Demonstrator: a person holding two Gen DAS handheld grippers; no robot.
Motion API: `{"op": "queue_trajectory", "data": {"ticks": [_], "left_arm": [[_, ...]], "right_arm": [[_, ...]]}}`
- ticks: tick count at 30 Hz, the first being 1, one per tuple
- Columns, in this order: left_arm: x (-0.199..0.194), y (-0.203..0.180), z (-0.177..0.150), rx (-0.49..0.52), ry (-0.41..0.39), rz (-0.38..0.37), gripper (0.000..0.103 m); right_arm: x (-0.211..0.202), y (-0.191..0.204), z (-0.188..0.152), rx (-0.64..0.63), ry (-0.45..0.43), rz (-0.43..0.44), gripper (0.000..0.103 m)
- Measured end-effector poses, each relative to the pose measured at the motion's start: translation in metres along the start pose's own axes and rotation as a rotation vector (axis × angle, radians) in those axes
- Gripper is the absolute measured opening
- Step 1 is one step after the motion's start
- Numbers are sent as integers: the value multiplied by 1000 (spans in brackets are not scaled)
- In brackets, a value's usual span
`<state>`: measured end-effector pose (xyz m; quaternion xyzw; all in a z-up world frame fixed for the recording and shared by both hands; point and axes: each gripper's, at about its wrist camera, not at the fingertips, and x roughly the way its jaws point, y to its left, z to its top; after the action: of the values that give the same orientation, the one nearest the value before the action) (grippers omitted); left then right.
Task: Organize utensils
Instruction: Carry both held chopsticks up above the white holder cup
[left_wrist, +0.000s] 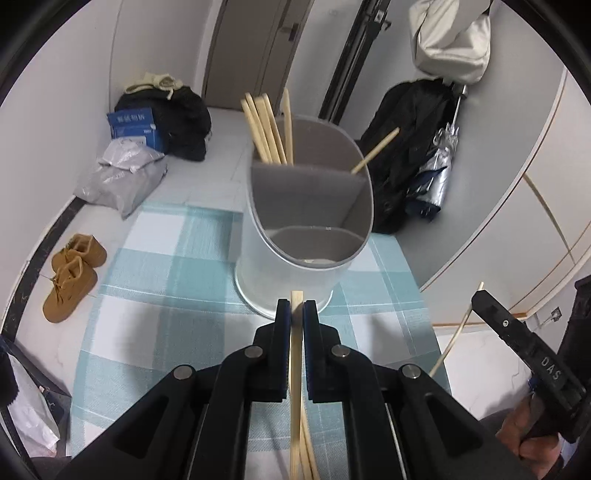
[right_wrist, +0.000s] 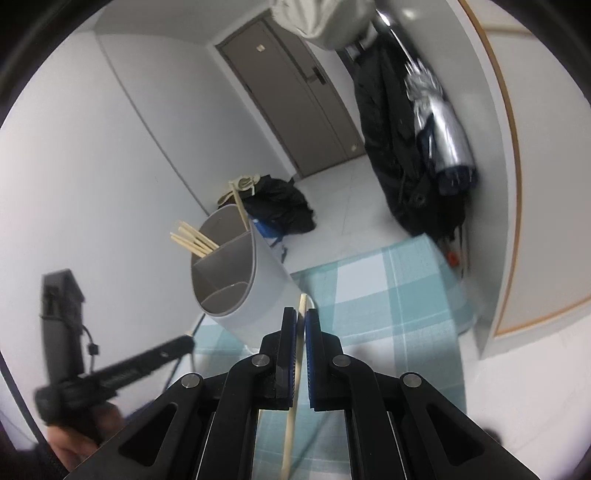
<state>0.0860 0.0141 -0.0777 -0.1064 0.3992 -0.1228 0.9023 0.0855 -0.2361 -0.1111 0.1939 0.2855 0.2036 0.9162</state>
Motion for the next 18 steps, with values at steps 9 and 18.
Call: {"op": "queue_trajectory", "data": {"ticks": [9,18], "left_arm": [[-15,20,9,-54,-81,-76,2],[-37,17,6,-31,-110,-106,2]], "right_arm": [[-13,23,-5,-59,-44,-36,4],[-11,51,-9,-94,-33,-40,4]]}}
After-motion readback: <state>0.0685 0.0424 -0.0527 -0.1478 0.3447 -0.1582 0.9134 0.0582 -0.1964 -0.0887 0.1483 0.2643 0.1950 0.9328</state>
